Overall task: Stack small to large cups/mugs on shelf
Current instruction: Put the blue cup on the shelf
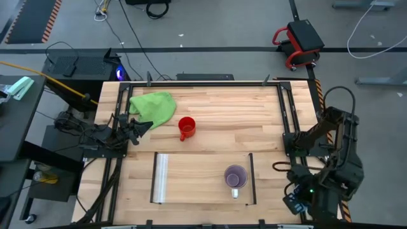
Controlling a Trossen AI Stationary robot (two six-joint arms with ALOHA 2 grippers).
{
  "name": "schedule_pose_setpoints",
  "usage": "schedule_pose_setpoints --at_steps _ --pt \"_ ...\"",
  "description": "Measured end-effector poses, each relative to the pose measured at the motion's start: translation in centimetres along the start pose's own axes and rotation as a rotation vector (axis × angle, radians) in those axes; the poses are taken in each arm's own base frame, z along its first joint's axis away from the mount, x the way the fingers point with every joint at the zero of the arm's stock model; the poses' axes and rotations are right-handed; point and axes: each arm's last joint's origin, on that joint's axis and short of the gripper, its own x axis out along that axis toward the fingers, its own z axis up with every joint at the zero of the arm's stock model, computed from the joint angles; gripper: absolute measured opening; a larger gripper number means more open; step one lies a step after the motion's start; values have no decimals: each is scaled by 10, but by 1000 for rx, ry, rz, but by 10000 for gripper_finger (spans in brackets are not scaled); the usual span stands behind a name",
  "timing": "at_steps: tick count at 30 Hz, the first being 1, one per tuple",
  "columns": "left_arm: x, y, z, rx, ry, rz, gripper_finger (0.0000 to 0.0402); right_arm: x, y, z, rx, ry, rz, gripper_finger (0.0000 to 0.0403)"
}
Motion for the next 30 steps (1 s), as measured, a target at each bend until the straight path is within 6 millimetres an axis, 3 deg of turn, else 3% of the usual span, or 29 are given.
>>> schedule_pose_setpoints --at_steps 11,23,30 --pt "0 0 1 -9 -4 -4 32 -2 8 14 -82 -93 54 2" --pt "0 -1 1 -9 -5 -4 28 -4 26 49 -178 -176 70 2" --pt "0 -1 1 -7 -5 -4 35 14 31 76 -209 -246 -14 2"
